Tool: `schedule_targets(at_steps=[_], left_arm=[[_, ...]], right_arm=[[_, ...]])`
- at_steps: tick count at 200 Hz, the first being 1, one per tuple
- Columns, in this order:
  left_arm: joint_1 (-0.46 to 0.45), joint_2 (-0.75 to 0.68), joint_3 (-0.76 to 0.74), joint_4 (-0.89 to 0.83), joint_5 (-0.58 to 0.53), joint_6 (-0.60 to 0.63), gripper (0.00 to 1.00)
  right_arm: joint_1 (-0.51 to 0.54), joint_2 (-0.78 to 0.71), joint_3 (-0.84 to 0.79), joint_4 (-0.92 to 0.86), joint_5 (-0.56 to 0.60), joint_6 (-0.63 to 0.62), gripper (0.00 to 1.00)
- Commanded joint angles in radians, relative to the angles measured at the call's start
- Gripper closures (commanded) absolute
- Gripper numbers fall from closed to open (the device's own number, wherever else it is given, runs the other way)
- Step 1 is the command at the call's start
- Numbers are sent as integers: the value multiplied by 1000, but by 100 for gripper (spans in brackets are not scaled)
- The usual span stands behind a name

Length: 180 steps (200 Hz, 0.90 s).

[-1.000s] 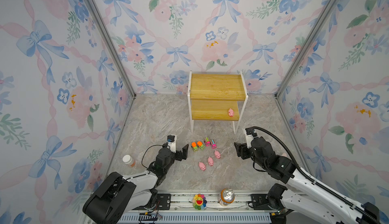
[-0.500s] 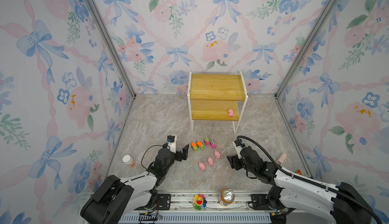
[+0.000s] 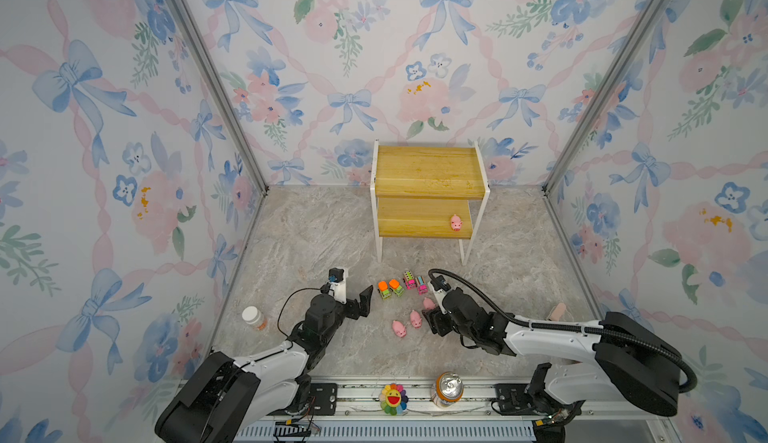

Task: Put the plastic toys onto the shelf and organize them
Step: 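Withdraw the right gripper from the shelf back toward the pigs, then lower the right gripper around the next pink pig and close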

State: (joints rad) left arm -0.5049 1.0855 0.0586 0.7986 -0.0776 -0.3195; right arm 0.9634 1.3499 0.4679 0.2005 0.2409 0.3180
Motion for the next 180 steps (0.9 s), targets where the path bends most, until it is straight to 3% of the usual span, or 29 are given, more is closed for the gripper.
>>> schedule_targets(at_steps=[1,76,180], left_arm=[[-7,-15,-8,-24,3,-3,2],[-6,-9,-6,-24,6,-3,2],[-6,7,-10,-24,-7,-6,2]], right_arm=[[9,-3,2,25,29,1,29],[9,-69,-49,3,49,12,29],[-7,96,-80,172,25,29,33]])
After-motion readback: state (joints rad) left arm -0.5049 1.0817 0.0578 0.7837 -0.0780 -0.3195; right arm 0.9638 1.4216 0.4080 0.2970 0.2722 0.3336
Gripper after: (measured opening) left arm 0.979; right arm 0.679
